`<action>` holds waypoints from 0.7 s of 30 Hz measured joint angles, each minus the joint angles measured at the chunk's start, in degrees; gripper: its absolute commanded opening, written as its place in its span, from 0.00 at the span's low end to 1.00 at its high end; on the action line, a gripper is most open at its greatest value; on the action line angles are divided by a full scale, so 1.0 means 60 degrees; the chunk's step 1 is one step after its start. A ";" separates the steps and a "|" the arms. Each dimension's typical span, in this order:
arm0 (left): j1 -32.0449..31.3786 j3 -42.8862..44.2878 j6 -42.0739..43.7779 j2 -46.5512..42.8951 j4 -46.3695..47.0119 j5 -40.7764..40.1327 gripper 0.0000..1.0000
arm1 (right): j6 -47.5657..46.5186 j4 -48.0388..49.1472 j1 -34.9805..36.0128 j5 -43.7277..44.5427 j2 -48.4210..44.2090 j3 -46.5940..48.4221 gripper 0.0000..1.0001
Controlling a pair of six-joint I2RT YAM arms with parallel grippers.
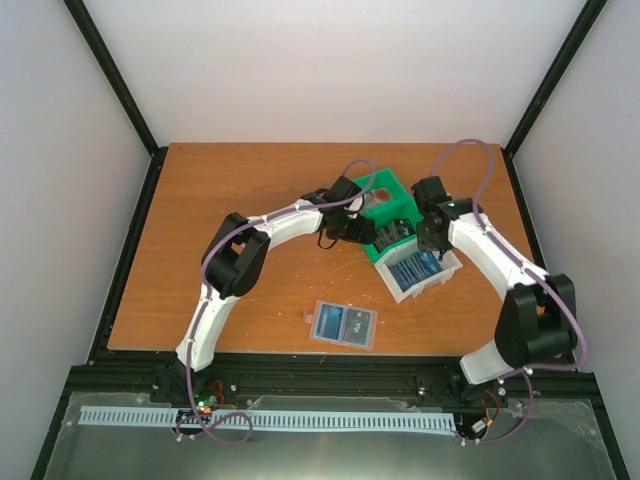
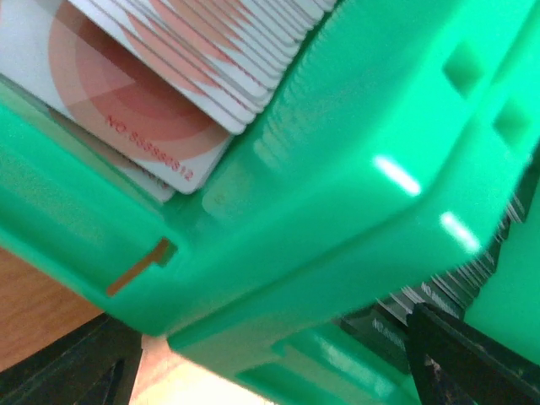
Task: Put the credit cards into the card holder
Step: Pick up the credit card from the storage box.
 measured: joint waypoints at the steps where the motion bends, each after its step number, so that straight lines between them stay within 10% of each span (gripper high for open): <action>1: 0.0000 -0.0036 0.0044 -0.0051 -0.0029 0.0076 0.90 | 0.0069 -0.0149 0.0000 0.0076 -0.0280 0.0084 0.03; 21: 0.0025 -0.3235 0.0146 -0.5741 -0.0076 0.0605 1.00 | 0.2568 0.0780 0.0000 -0.6196 -0.4929 -0.1377 0.03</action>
